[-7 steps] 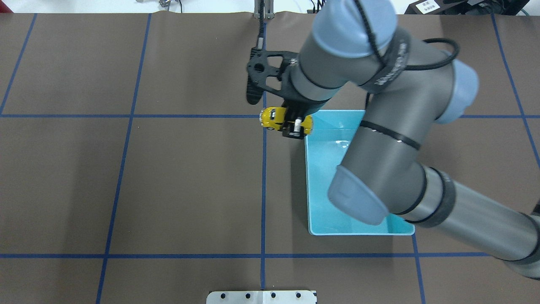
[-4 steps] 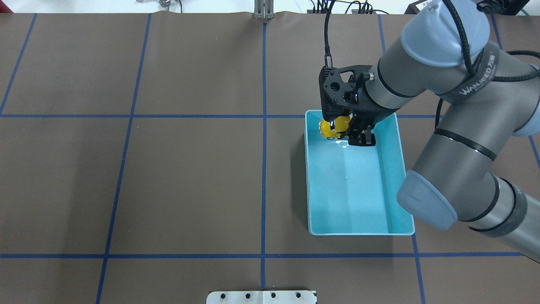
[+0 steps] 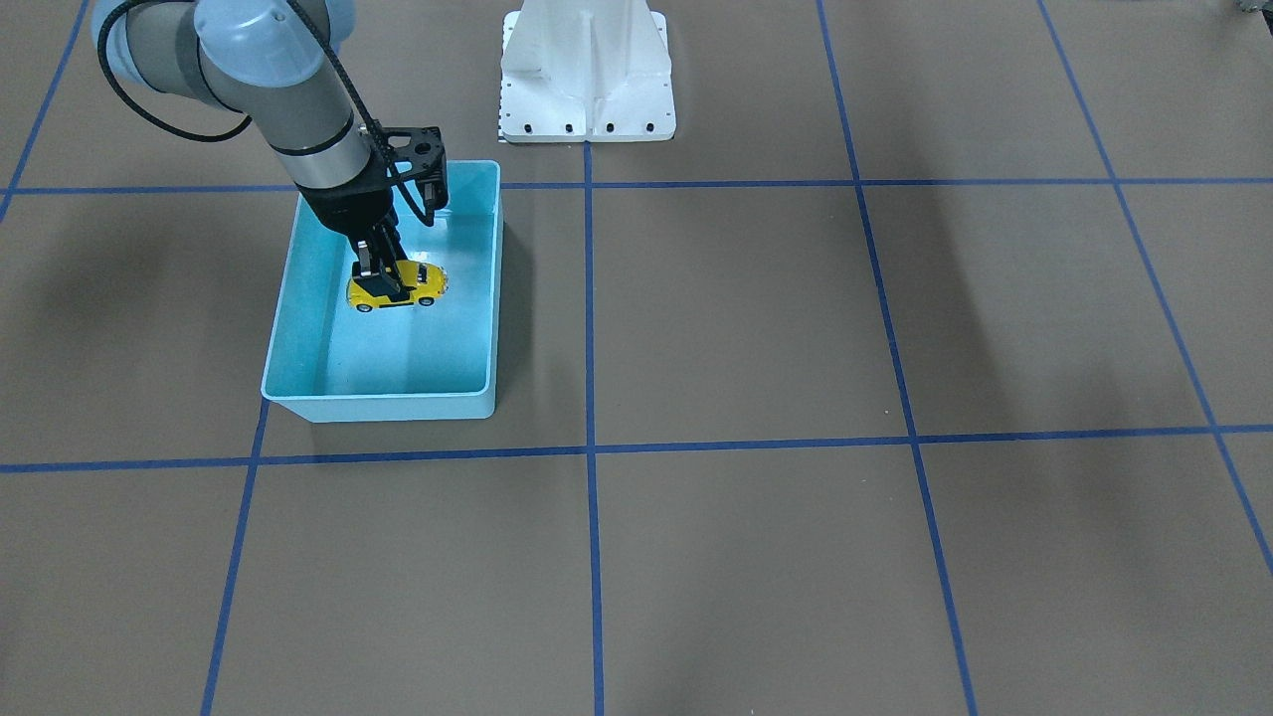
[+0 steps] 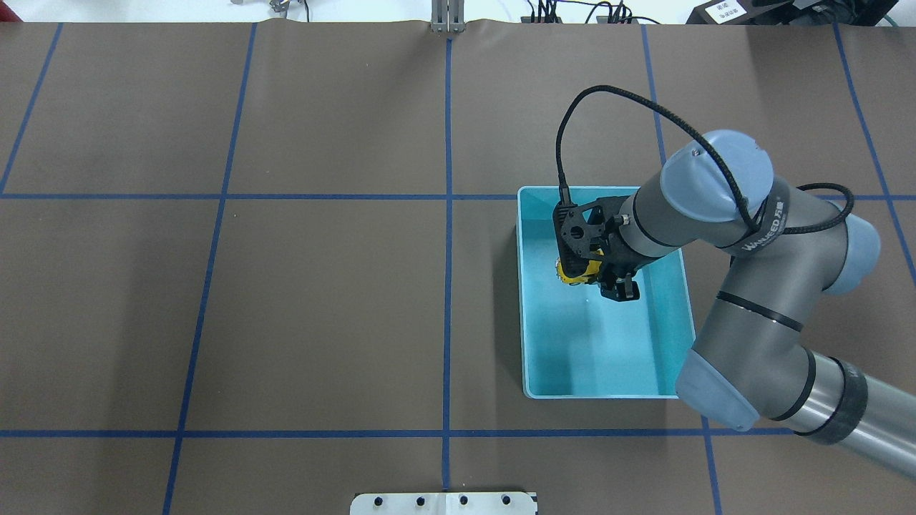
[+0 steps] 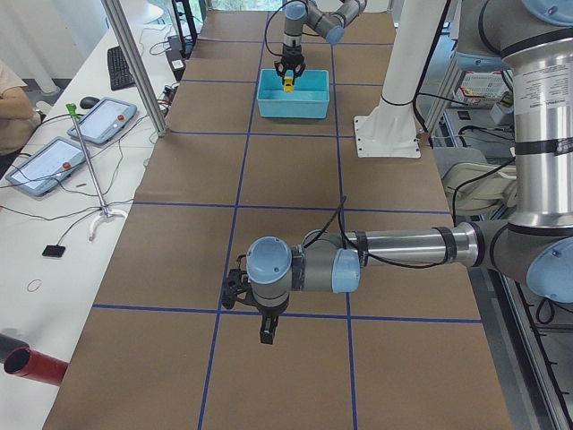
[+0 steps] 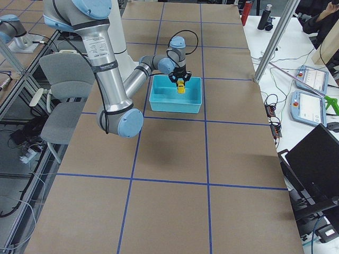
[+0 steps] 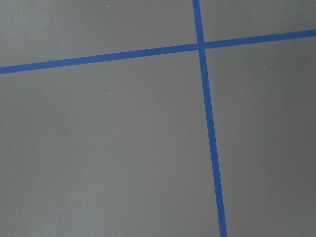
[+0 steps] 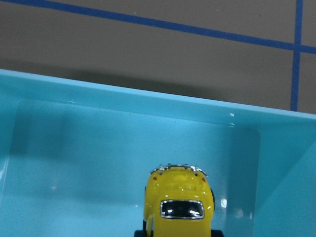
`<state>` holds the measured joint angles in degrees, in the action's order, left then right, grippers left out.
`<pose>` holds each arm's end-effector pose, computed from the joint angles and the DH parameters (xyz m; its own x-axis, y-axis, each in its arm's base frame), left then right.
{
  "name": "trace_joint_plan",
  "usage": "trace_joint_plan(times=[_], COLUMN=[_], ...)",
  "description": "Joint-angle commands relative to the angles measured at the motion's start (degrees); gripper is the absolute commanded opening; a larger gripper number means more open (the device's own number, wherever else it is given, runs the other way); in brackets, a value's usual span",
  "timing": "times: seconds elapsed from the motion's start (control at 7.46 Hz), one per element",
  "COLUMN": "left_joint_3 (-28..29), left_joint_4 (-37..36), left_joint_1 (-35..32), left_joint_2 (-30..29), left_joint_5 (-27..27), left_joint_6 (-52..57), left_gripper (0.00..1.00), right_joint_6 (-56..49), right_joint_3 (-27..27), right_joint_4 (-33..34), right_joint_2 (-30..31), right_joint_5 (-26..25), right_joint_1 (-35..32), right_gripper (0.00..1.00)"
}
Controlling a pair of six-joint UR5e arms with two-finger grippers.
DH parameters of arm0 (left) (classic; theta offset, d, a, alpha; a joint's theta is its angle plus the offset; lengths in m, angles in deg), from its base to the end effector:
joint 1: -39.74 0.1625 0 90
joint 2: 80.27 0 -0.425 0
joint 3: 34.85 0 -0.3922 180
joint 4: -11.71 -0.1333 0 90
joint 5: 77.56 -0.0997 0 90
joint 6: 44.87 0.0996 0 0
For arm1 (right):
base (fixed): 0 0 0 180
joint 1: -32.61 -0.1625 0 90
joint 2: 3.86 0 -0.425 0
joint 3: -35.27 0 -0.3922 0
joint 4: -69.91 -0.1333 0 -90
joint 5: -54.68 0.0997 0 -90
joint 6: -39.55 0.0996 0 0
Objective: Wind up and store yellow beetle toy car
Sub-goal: 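Lift the car and carry it over the light-blue bin, then lower the car into the bin and open the right gripper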
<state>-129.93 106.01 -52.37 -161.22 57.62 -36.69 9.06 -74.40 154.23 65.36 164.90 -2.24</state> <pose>-0.0782 -0.4219 0.6790 0.7026 0.1205 -0.7013 -0.0638 0.9923 0.1066 -0.4242 -0.4158 0.2983 -0.0027 -0.9872 -0.1594 0.6584 -0.1217 0.7428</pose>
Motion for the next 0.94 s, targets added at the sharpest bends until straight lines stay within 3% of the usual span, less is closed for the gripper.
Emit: trace_joint_plan(times=[0.0,0.27,0.4,0.54,0.8], left_joint_3=[-0.03,-0.03,-0.03,0.06,-0.02], left_joint_4=[0.09,0.0,0.0,0.0,0.0], left_joint_1=[0.0,0.0,0.0,0.0,0.0], left_joint_2=[0.0,0.0,0.0,0.0,0.0], left_joint_5=[0.0,0.0,0.0,0.0,0.0], left_joint_6=[0.0,0.0,0.0,0.0,0.0], left_gripper=[1.0,1.0,1.0,1.0,1.0], right_joint_6=[2.01,2.63,2.63,2.89,3.33], right_joint_3=[3.93,4.12,4.2,4.12,3.68], right_joint_4=[-5.04,-5.13,-5.39,-6.01,-6.72], right_joint_2=[1.09,1.09,1.1,1.44,1.62], right_joint_5=[-2.02,-2.02,-2.02,-1.93,-1.84], right_joint_1=[2.5,3.3,3.38,3.38,3.39], right_gripper=[0.0,0.0,0.41,0.99,1.0])
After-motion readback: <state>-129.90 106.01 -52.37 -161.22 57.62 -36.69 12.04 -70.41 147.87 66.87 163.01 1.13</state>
